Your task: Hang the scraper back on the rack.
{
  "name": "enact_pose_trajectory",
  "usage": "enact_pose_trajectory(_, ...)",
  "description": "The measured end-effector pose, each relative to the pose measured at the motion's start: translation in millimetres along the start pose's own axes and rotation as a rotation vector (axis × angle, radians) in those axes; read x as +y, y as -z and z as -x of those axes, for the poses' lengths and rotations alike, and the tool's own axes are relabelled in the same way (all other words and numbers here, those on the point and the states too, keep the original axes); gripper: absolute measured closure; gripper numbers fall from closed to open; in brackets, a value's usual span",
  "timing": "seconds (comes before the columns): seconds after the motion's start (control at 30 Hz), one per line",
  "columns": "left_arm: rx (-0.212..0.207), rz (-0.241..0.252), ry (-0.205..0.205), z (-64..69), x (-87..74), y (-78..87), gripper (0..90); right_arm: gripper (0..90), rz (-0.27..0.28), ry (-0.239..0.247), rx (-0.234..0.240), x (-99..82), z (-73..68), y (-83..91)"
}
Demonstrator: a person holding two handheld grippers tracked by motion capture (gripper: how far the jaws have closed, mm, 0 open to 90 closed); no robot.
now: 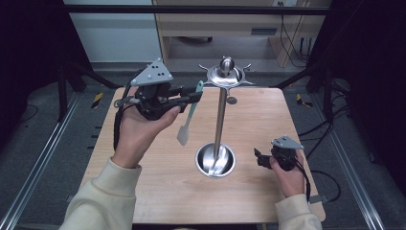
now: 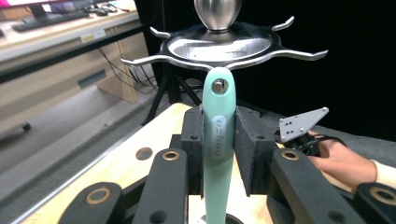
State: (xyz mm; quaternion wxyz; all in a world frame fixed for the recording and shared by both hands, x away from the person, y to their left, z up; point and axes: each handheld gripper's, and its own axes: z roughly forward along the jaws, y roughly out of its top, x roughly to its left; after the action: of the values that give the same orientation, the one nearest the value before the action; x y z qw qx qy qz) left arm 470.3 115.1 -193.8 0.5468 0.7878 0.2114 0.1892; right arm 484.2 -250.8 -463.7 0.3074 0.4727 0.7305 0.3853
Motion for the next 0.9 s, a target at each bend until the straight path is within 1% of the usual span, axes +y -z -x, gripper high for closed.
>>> enact_pose_trajectory(0.07,0.000,-0.001,-0.007,-0.2,0.2,-1.4,74.2,12.4,-0.002,-0.008,0.006,-0.9,-0.4,-0.6)
enact_pose_trajectory(0.1,-0.003,0.000,-0.004,-0.7,0.3,-1.2,74.1,12.4,-0.005,-0.009,0.007,-0.9,-0.6,-1.1)
enact_pose_trajectory(0.13,-0.010,0.004,-0.002,-1.4,0.1,-1.0,74.1,12.4,-0.005,-0.001,0.005,-0.4,-0.9,-2.2)
enact_pose_trajectory(0.17,-0.018,0.008,0.005,-2.2,-0.4,-2.0,74.1,12.4,-0.006,0.007,0.008,0.8,-1.7,-2.3)
enact_pose_trajectory(0.23,-0.032,0.015,0.021,-3.5,-0.6,-4.9,74.1,12.4,-0.001,0.002,0.011,0.4,-2.6,-1.2)
enact_pose_trajectory(0.3,-0.023,0.021,0.008,-2.4,-0.8,-7.1,74.0,12.4,-0.001,0.000,0.014,0.7,-3.3,-1.0)
enact_pose_trajectory(0.33,-0.018,0.024,0.003,-2.1,-1.1,-7.9,74.0,12.4,0.000,0.006,0.012,1.4,-3.3,-1.5)
enact_pose_trajectory(0.4,-0.030,0.033,0.017,-2.4,-1.8,-10.9,73.9,12.4,0.000,0.006,0.011,0.8,-3.6,-0.6)
enact_pose_trajectory(0.43,-0.026,0.034,0.015,-2.1,-1.7,-11.9,73.7,12.3,0.000,0.006,0.010,0.8,-3.8,-0.3)
enact_pose_trajectory(0.53,-0.004,0.038,-0.010,0.4,-3.0,-13.5,73.6,12.3,0.002,0.011,0.010,1.7,-3.7,-1.1)
enact_pose_trajectory(0.63,-0.006,0.046,-0.005,1.2,-3.3,-14.4,72.1,12.2,0.003,0.016,0.009,1.6,-3.2,-0.9)
enact_pose_trajectory(0.7,0.000,0.048,-0.005,2.5,-3.0,-14.4,68.2,12.1,0.003,0.016,0.009,1.6,-2.8,-1.2)
enact_pose_trajectory(0.77,0.024,0.052,-0.014,4.3,-2.9,-13.6,60.0,12.0,0.000,0.014,0.008,1.5,-2.8,-1.1)
enact_pose_trajectory(0.8,0.036,0.050,-0.021,5.3,-3.1,-13.1,57.3,12.0,0.000,0.015,0.008,1.5,-2.7,-1.0)
enact_pose_trajectory(0.9,0.064,0.037,-0.034,7.3,-5.9,-11.0,44.9,11.9,0.002,0.019,0.007,1.7,-2.5,-1.0)
